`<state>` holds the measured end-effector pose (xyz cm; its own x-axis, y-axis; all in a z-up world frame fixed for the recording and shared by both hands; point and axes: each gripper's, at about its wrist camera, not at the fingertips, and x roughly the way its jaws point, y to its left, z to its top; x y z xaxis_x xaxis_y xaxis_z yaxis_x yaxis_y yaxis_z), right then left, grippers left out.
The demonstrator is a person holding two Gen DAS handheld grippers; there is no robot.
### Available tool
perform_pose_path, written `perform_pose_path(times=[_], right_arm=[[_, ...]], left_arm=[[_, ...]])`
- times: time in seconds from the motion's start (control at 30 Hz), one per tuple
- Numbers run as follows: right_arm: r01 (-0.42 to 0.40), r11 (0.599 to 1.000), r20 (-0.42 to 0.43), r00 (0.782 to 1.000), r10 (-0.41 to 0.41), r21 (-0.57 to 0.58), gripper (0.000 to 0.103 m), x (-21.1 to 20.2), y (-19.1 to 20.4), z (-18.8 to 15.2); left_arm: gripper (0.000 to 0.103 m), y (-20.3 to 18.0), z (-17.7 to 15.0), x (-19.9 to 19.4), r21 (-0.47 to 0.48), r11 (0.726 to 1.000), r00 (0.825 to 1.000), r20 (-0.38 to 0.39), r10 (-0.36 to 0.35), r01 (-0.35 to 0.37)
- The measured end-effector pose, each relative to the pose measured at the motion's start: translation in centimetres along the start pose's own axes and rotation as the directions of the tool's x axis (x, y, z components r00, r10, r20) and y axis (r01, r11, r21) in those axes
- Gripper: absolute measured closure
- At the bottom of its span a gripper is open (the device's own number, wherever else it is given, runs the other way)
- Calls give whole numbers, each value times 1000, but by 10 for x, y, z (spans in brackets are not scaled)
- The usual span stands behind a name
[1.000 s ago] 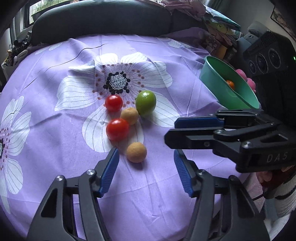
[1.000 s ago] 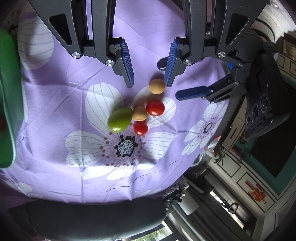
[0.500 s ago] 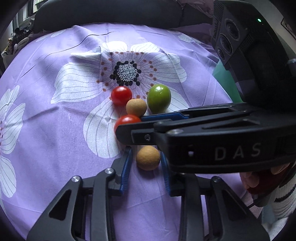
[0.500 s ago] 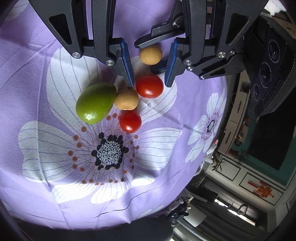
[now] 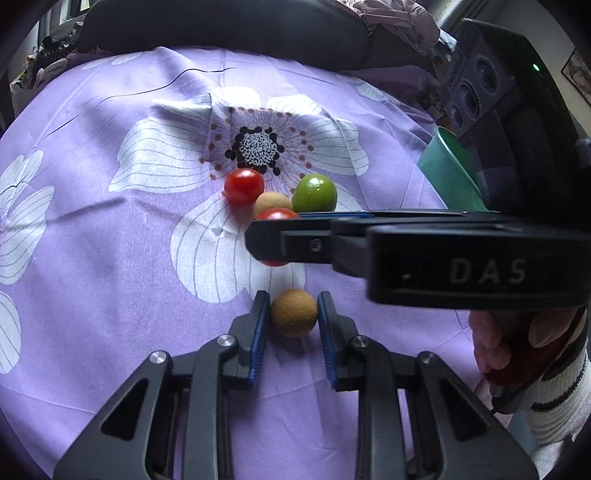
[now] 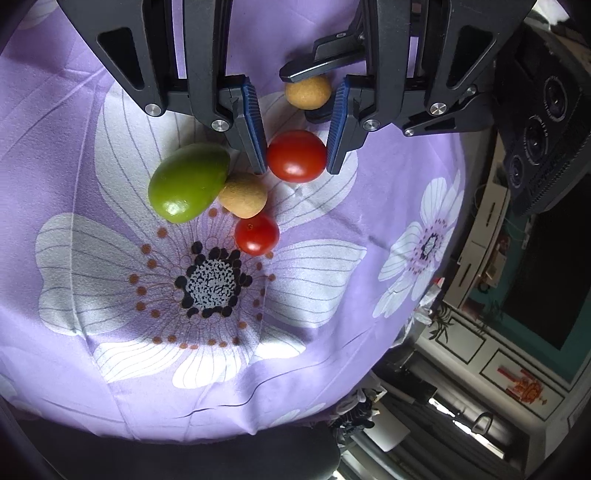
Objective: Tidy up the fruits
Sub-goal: 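Grasp a tan round fruit with the left gripper while the right grasps a red tomato, then carry both fruits into the green bowl and open both grippers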
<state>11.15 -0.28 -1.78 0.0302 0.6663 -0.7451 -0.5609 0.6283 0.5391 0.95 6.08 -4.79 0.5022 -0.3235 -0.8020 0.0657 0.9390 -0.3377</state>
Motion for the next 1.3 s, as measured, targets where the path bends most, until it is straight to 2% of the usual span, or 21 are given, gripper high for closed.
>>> perform_pose_path(times=[0.27, 0.5, 0.63, 0.8, 0.97, 1.13, 1.3], right_arm=[[-17, 999, 129, 992, 13, 29, 69, -66, -13, -22], [7, 995, 253, 967, -32, 98, 69, -125, -41, -47], [37, 989, 330, 940, -82, 143, 69, -162, -59, -61], [113, 968, 418, 886, -200, 224, 69, -203, -89, -78], [161, 941, 424, 861, -281, 297, 69, -220, -116, -91], [190, 929, 400, 862, -312, 317, 69, -221, -131, -98], [210, 914, 379, 860, -341, 347, 69, -222, -142, -105]], left_arm=[[77, -19, 4, -23, 10, 999, 997, 57, -42, 41], [77, -61, 31, -21, 72, 993, 990, 95, -101, 94], [77, -90, 51, -17, 124, 984, 984, 107, -144, 131], [77, -132, 79, -2, 188, 963, 971, 101, -216, 194], [77, -172, 94, 23, 266, 939, 968, 62, -244, 220], [77, -193, 98, 55, 314, 928, 977, 4, -214, 202], [77, -198, 97, 71, 323, 931, 984, -17, -176, 172]])
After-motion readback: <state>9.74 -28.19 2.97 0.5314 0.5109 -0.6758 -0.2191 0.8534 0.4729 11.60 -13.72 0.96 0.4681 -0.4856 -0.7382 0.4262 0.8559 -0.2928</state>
